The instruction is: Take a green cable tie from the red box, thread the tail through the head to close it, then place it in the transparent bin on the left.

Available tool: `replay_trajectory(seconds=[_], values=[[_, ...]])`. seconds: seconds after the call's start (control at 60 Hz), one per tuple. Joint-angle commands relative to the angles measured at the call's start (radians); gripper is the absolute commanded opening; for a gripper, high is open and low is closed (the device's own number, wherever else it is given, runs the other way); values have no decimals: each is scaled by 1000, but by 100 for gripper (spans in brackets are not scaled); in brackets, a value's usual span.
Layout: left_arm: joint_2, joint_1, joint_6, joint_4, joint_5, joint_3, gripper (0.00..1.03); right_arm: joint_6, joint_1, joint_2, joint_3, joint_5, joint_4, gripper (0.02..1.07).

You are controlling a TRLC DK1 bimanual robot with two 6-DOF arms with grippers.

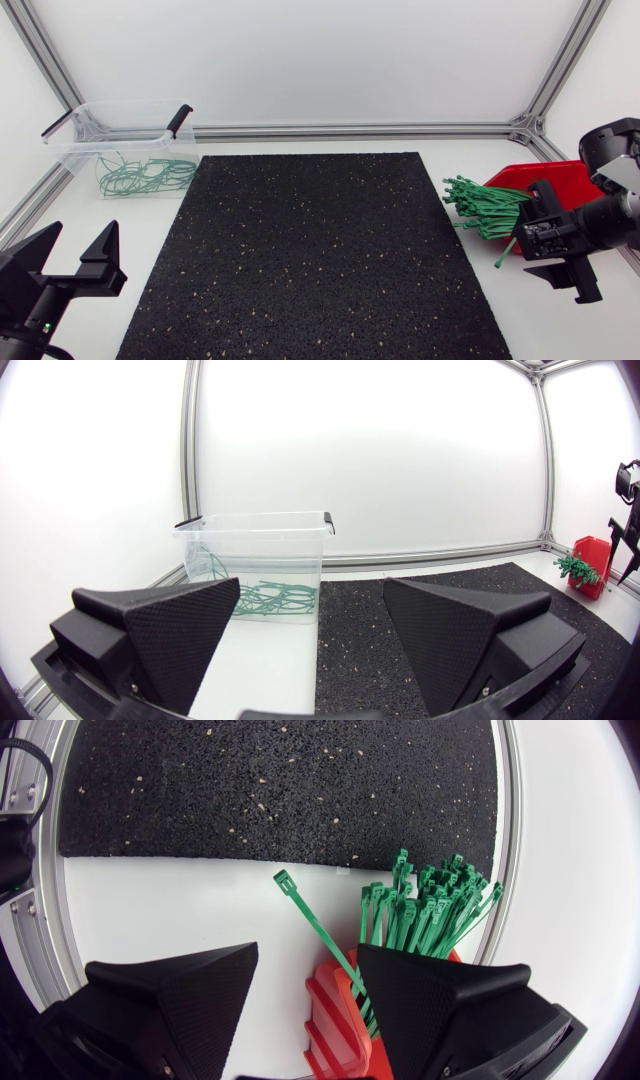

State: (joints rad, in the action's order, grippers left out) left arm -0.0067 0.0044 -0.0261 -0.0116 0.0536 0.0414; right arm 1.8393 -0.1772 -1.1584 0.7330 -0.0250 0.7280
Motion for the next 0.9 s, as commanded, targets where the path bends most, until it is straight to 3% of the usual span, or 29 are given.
replay_trajectory(seconds=[0.0, 0.433, 0.533, 0.883], values=[[-6, 0, -11, 21, 9, -38, 100, 55, 8, -9, -20, 0, -7, 65], [-4, 2, -11, 21, 9, -38, 100, 86, 56, -30, -49, 16, -59, 54], [-4, 2, -11, 21, 9, -38, 100, 86, 62, -37, -66, 25, -82, 43], [-4, 2, -11, 22, 9, -38, 100, 92, 62, -64, -113, 57, -177, 42]])
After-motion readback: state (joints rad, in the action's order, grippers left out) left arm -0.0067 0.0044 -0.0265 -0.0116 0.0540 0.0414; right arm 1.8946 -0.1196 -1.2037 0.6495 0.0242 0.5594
